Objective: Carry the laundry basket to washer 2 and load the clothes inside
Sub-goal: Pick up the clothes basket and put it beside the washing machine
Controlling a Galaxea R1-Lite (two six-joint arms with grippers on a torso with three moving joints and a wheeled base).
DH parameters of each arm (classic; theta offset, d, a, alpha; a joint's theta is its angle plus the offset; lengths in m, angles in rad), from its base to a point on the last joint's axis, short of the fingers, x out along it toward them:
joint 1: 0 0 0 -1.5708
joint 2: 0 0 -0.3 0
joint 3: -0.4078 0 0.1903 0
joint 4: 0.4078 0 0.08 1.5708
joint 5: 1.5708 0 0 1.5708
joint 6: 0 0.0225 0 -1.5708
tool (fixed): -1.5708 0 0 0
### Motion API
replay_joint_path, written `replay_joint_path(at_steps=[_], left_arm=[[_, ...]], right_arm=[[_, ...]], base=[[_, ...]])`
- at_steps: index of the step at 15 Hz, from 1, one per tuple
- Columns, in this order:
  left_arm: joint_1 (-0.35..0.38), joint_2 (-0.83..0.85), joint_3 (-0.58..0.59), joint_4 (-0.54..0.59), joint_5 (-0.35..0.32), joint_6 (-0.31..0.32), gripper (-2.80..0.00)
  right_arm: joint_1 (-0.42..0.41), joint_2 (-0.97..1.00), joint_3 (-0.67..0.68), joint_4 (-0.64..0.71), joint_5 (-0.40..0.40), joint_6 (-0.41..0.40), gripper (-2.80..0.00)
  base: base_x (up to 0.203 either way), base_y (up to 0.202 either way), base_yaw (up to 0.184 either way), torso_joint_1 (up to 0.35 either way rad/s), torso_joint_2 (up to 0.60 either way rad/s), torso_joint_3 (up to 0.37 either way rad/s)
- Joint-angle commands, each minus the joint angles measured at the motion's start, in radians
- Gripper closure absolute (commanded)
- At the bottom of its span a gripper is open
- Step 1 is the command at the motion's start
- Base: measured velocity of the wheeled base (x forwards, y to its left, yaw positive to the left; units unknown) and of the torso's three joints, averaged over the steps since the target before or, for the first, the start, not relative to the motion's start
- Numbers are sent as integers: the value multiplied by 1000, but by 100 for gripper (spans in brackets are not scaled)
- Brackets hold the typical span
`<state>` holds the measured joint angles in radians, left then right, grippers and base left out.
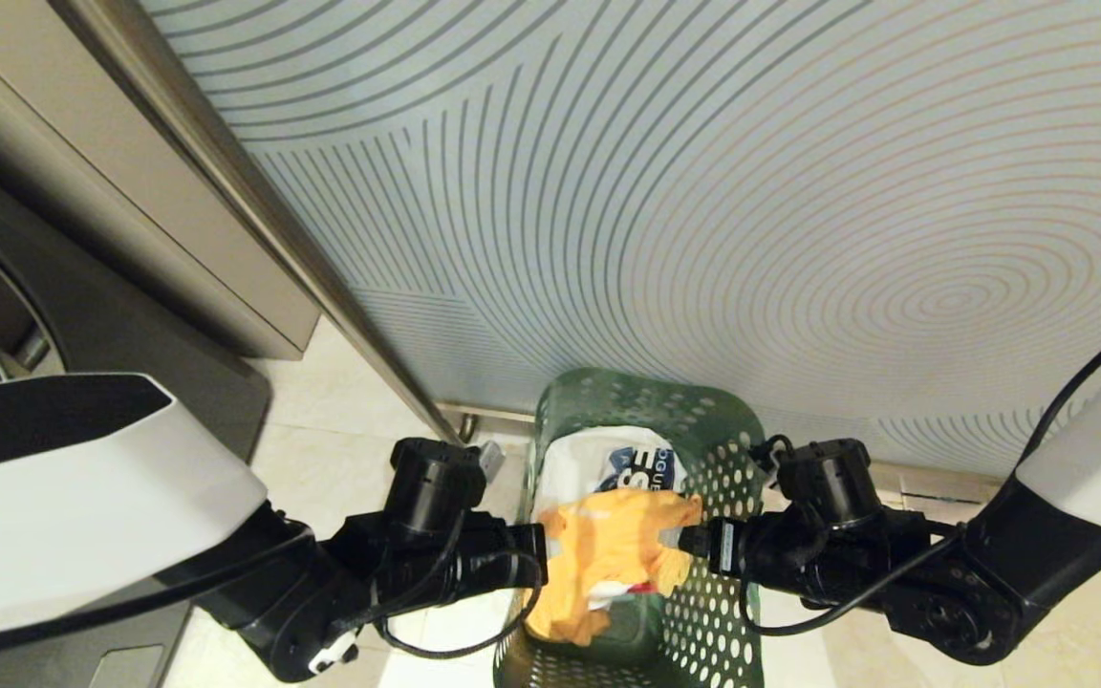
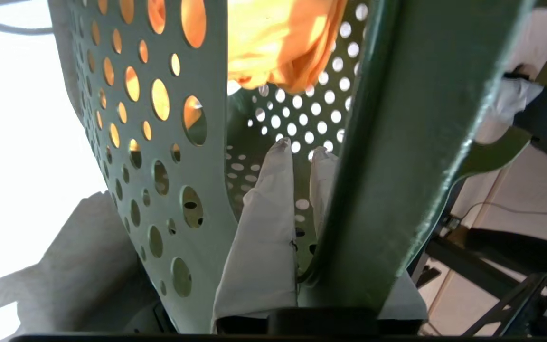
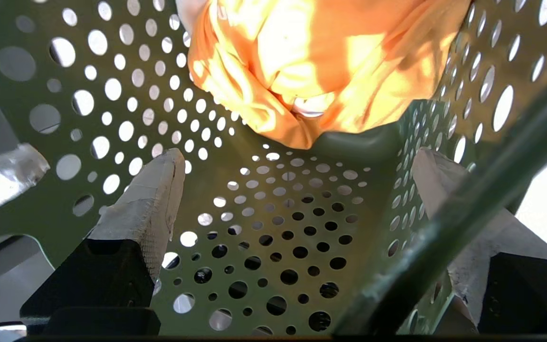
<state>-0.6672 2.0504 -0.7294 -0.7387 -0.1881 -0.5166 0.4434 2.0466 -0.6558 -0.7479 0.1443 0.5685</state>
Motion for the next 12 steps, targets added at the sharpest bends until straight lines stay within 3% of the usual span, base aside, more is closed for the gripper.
replay_joint_path(at_steps=[1, 7, 8, 12], left_arm=[[-8, 2, 3, -4, -2, -2, 0], [-26, -6, 10, -4, 2, 11, 0], [-29, -3, 10, -5, 3, 12, 0], [-32, -6, 10, -4, 9, 12, 0]], right_arm=[[1, 0, 8, -5, 2, 4, -280], [3, -12, 13, -7, 3, 1, -280], [3, -15, 13, -7, 3, -1, 0], [5, -19, 15, -4, 3, 4, 0]], base=[[0, 0, 0, 0, 0, 0], [0, 0, 0, 0, 0, 0], [0, 0, 0, 0, 0, 0], [0, 0, 0, 0, 0, 0]])
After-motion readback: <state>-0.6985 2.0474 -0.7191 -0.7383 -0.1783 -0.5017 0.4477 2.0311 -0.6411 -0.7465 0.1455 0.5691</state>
